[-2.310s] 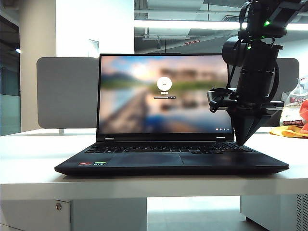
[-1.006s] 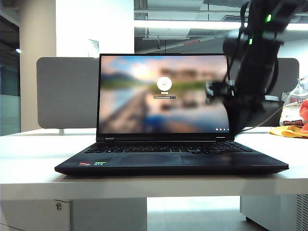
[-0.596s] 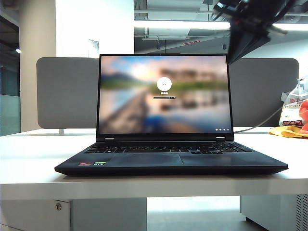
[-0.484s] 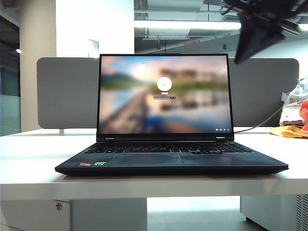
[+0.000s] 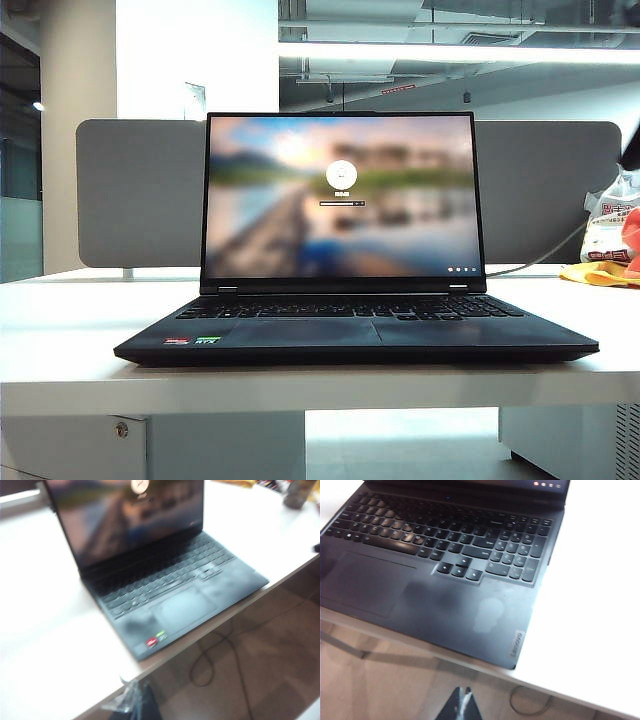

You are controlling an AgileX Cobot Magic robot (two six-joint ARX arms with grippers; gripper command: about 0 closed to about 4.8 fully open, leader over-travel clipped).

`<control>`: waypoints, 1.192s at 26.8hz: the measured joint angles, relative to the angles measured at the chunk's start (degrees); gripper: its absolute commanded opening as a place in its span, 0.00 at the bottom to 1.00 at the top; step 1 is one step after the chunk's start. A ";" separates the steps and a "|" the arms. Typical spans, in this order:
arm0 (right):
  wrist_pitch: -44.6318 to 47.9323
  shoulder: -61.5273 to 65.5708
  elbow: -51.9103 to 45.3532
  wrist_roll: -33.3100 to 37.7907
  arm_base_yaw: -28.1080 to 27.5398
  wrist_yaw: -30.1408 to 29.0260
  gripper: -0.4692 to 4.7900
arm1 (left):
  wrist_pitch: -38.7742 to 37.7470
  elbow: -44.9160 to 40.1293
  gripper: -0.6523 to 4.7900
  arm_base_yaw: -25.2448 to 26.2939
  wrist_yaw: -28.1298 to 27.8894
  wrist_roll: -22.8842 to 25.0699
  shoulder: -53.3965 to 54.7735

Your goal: Open the lid of the laptop and use the keypad to enter the password "123".

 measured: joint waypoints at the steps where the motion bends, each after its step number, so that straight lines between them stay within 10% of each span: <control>1: 0.00 -1.64 -1.14 0.04 0.00 0.33 0.08 | 0.17 -1.18 0.11 -0.02 -0.70 0.00 -0.98; 15: 0.81 -15.72 -11.80 0.24 -0.07 1.51 0.08 | 17.88 -25.62 0.11 0.00 -15.87 -9.70 -23.06; 32: 5.42 -15.61 -12.13 0.59 -0.09 1.51 0.08 | 23.52 -26.36 0.11 0.00 -16.17 -10.45 -22.64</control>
